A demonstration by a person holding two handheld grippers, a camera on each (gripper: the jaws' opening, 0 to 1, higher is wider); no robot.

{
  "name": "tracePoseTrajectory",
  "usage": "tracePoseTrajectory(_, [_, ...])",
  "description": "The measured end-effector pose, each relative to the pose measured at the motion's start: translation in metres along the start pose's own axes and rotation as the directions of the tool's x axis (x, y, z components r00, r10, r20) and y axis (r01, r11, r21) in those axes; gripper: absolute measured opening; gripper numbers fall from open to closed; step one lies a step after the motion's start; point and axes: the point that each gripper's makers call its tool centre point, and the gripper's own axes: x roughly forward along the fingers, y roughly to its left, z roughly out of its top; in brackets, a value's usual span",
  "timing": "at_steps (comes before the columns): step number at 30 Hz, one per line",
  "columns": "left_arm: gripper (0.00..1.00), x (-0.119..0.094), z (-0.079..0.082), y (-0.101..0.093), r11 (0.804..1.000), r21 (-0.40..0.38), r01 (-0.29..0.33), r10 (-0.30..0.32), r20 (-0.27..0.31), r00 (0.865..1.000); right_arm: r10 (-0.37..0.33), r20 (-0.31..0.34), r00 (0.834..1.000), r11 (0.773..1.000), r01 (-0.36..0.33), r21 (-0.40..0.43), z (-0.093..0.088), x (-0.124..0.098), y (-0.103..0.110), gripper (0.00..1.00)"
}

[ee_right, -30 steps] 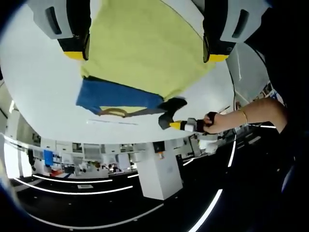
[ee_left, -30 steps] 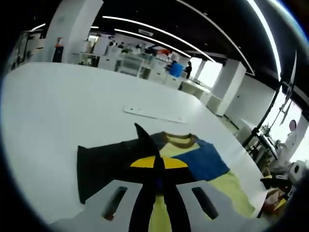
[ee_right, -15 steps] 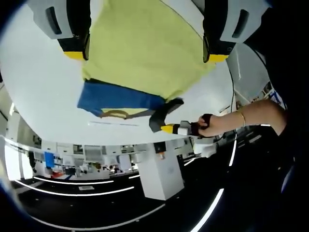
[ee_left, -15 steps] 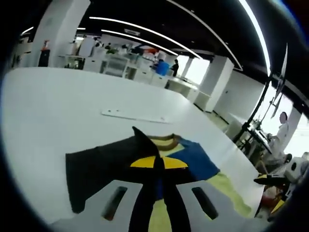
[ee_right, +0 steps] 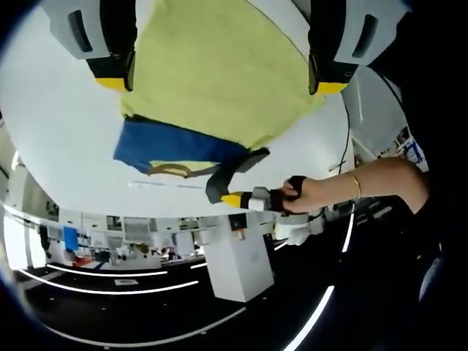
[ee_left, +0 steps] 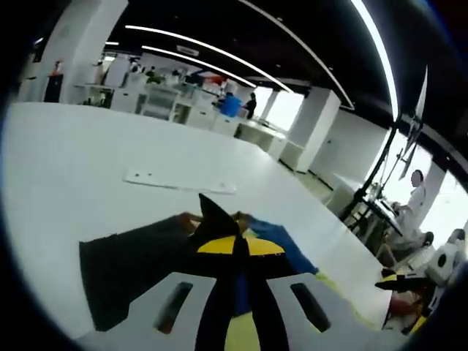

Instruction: Fold the garment on the visible template until the final outline fits inside the template.

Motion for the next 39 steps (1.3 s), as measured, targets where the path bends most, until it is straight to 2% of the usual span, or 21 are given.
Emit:
tracePoseTrajectory(10, [0.00, 0.020, 0.002, -0.030, 0.998, 0.001, 0.063, -0.063, 0.006, 0.998, 0.010, 0.045, 0.999, 1.000, -0.009, -0.009, 0.009, 0.000, 0.001, 0.99])
tracePoseTrajectory(20, [0.00, 0.038, 0.003, -0.056, 0.993, 0.021, 0.115, -0.115, 0.002, 0.993, 0.007, 0.045, 0.999, 1.000, -0.007, -0.008, 0.006, -0.001, -0.001, 0.99])
tracePoseTrajectory(22, [0.00, 0.042, 0.003, -0.065, 0.989, 0.021, 0.146, -0.146, 0.009, 0.989, 0.006, 0.041, 0.999, 1.000, -0.006, -0.005, 0.005, -0.001, -0.001, 0.99])
tracePoseTrajectory(27, [0.00, 0.052, -0.004, -0.074, 0.986, 0.029, 0.162, -0.162, -0.013, 0.987, -0.001, 0.040, 0.999, 1.000, 0.001, -0.001, 0.003, -0.001, -0.003, 0.99])
tracePoseTrajectory(34, [0.00, 0.064, -0.008, -0.087, 0.982, -0.007, 0.191, -0.191, -0.013, 0.981, -0.007, 0.039, 0.999, 1.000, 0.006, 0.005, 0.001, -0.002, -0.005, 0.99])
tracePoseTrajectory(39, [0.00, 0.074, -0.010, -0.103, 0.974, 0.019, 0.224, -0.223, -0.031, 0.974, -0.011, 0.035, 0.999, 1.000, 0.010, 0.013, -0.002, -0.002, -0.007, 0.99])
